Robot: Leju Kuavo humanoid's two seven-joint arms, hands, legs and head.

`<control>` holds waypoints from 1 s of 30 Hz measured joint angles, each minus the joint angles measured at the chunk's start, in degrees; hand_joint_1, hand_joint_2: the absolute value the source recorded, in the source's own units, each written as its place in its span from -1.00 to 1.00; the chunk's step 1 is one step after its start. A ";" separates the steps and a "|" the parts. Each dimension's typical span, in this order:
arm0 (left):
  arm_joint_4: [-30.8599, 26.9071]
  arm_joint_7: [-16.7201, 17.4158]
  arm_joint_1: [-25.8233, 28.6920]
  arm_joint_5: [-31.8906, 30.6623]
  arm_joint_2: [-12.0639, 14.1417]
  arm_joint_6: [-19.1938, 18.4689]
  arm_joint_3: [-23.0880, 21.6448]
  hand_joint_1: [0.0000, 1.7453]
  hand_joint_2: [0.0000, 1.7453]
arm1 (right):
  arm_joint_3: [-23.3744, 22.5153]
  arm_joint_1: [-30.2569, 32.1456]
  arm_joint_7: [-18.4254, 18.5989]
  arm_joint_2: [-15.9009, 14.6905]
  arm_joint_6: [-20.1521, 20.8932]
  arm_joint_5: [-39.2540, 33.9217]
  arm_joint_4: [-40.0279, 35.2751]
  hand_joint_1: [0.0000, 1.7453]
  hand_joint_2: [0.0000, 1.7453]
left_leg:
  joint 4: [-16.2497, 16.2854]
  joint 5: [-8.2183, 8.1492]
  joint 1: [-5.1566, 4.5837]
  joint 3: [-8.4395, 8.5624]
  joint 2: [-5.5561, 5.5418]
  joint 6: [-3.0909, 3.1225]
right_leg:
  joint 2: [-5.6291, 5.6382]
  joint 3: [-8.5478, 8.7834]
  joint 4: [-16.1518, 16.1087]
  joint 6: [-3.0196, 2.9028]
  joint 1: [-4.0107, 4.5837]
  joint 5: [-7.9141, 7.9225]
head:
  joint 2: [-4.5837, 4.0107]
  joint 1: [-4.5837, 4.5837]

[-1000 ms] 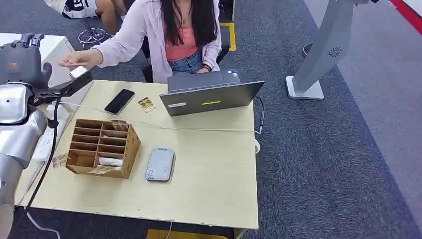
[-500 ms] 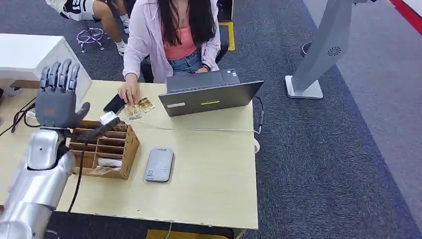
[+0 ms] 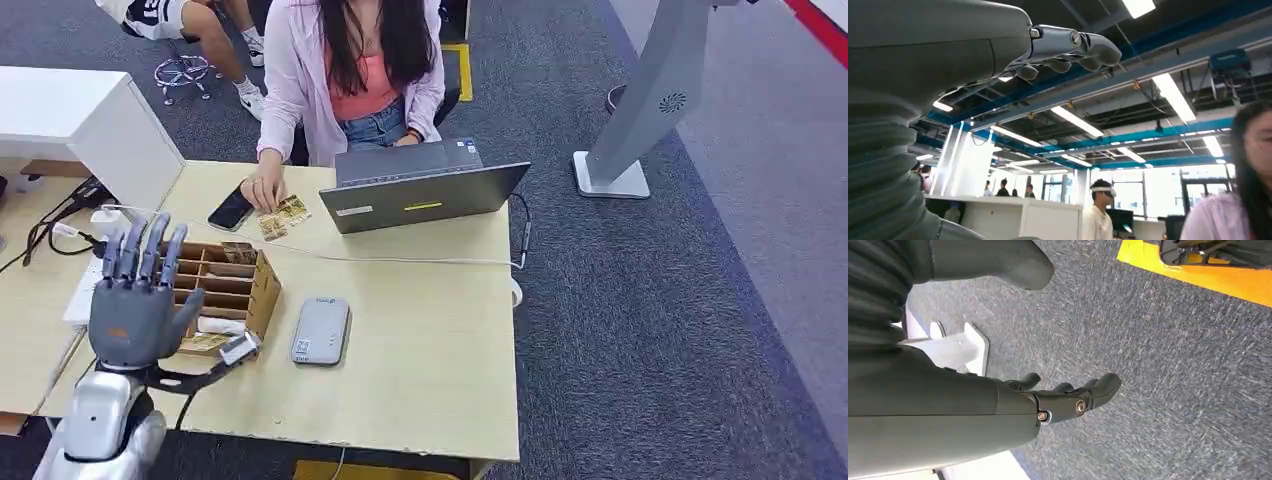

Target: Pass the card to the sensor for recognition and then transmit it.

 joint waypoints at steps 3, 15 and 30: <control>-7.43 -0.79 9.92 -1.59 0.72 0.65 0.04 -1.00 1.00 | -1.09 0.20 -0.35 0.02 -0.26 -0.89 0.02 -1.00 1.00 | 0.00 -0.11 0.00 0.01 0.00 -0.03 | -0.01 -0.01 -0.02 -0.01 0.00 -0.11 | 0.00 -0.02; -15.40 1.71 23.17 -1.16 4.70 -4.64 -2.06 -1.00 1.00 | -3.41 0.18 -1.16 0.02 -1.03 -1.86 0.04 -1.00 1.00 | 0.00 -0.06 0.03 0.05 -0.11 -0.03 | -0.19 0.07 -0.04 -0.01 0.02 -0.14 | 0.00 0.00; -15.40 1.75 23.94 -1.22 6.43 -5.42 -3.87 -1.00 1.00 | -3.78 0.11 -1.14 0.02 -1.01 -1.86 0.04 -1.00 1.00 | 0.00 -0.06 0.02 0.05 -0.13 -0.03 | -0.19 0.08 -0.04 -0.01 0.02 -0.14 | 0.00 0.00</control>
